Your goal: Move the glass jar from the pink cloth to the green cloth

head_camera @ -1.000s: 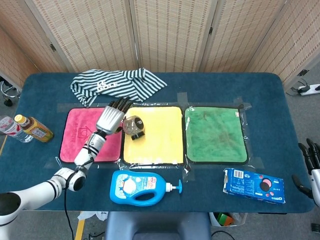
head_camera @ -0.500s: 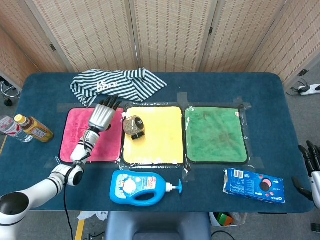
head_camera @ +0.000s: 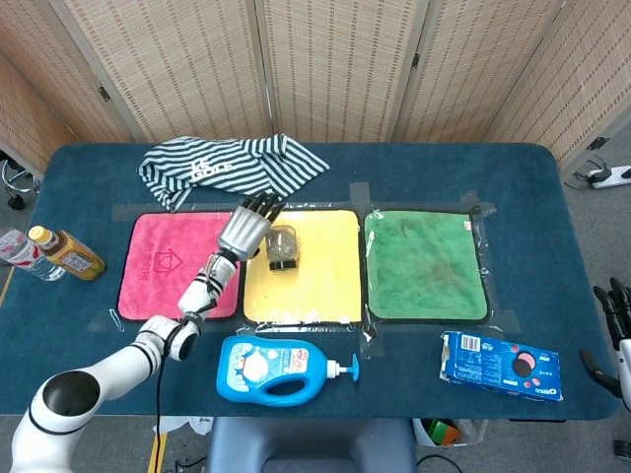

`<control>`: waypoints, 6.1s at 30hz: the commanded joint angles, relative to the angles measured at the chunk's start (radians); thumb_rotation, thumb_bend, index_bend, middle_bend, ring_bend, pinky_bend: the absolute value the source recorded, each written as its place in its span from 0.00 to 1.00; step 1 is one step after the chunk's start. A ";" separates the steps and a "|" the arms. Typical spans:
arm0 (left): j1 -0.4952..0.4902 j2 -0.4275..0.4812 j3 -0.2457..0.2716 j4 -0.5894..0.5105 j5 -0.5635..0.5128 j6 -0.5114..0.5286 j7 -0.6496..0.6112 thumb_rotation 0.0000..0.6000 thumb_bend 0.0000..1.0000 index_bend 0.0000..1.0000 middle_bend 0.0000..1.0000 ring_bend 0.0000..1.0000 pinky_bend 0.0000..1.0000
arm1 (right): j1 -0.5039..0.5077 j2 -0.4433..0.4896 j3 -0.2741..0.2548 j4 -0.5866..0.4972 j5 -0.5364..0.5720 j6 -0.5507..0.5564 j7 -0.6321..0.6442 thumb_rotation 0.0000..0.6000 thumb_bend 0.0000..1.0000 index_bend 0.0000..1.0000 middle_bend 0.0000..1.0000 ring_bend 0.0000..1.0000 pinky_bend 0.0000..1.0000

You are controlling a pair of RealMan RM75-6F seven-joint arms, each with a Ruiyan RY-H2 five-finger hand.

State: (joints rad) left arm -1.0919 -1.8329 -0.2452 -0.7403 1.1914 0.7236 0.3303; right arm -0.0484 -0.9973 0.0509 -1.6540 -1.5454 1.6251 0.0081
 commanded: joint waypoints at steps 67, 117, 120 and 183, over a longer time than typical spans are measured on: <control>0.575 0.618 0.110 -0.813 0.144 0.578 -0.223 1.00 0.30 0.00 0.00 0.00 0.18 | 1.069 -0.279 0.238 0.167 0.059 -1.113 -0.290 1.00 0.39 0.16 0.13 0.17 0.00; 0.676 0.611 0.107 -0.742 0.120 0.522 -0.335 1.00 0.30 0.00 0.00 0.00 0.17 | 1.376 -0.697 0.118 0.784 0.182 -1.306 -0.049 1.00 0.69 0.32 0.25 0.25 0.00; 0.678 0.611 0.106 -0.742 0.122 0.521 -0.336 1.00 0.30 0.00 0.00 0.00 0.17 | 1.372 -0.686 0.109 0.778 0.180 -1.305 -0.045 1.00 0.69 0.32 0.25 0.25 0.00; 0.697 0.609 0.094 -0.736 0.143 0.520 -0.368 1.00 0.31 0.00 0.00 0.00 0.16 | 1.331 -0.570 0.003 0.594 0.403 -1.272 -0.283 1.00 0.69 0.33 0.24 0.25 0.00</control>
State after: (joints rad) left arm -0.3950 -1.2241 -0.1516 -1.4767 1.3343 1.2435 -0.0380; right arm 1.2883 -1.5757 0.0603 -1.0526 -1.1401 0.3494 -0.2763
